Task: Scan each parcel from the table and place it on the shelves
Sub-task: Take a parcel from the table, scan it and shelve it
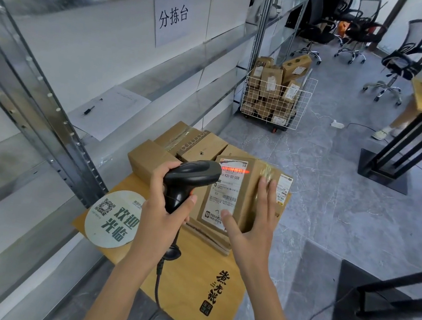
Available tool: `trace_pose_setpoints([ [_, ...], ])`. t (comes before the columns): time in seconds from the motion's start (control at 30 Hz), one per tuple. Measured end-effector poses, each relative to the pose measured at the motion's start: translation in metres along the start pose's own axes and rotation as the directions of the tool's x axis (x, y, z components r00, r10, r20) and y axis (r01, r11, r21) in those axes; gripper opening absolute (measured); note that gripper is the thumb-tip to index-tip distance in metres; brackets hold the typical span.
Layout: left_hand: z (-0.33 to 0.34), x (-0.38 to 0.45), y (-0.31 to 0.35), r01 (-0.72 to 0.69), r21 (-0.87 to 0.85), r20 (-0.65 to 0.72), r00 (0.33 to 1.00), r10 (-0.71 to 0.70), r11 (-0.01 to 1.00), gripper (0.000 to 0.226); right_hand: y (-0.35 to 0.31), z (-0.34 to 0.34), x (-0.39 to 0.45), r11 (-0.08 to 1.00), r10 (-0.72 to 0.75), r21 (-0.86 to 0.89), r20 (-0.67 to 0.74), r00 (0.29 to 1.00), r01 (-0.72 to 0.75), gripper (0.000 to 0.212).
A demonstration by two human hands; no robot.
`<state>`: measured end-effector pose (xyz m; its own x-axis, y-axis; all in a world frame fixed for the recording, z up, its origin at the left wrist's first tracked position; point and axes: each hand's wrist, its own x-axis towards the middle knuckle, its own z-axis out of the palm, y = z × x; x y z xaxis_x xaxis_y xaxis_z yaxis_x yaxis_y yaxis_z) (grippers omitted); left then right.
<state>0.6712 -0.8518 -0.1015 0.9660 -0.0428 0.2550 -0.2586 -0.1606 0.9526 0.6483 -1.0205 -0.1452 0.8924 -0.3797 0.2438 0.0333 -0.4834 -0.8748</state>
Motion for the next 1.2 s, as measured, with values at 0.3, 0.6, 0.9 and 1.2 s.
trace_pose_setpoints([
  [0.3,-0.0025,-0.0016,-0.0019,0.001,0.008,-0.005,1.0,-0.001,1.0,0.066,0.001,0.0011,-0.0011,1.0,-0.013,-0.028,-0.006,1.0,0.013,0.098],
  [0.6,-0.0051,-0.0004,-0.0014,0.007,0.004,-0.008,1.0,-0.007,1.0,0.066,0.0023,0.0028,-0.0008,1.0,-0.007,-0.027,-0.011,1.0,0.007,0.098],
  [0.9,-0.0061,-0.0011,-0.0038,-0.001,0.011,-0.007,1.0,0.001,1.0,0.067,0.0035,0.0041,0.0001,0.999,-0.009,-0.034,-0.026,1.0,0.008,0.098],
  [1.2,-0.01,-0.0014,-0.005,-0.012,0.024,-0.021,1.0,0.013,1.0,0.069,0.0035,0.0037,0.0001,0.999,0.034,0.013,-0.034,0.999,-0.033,0.098],
])
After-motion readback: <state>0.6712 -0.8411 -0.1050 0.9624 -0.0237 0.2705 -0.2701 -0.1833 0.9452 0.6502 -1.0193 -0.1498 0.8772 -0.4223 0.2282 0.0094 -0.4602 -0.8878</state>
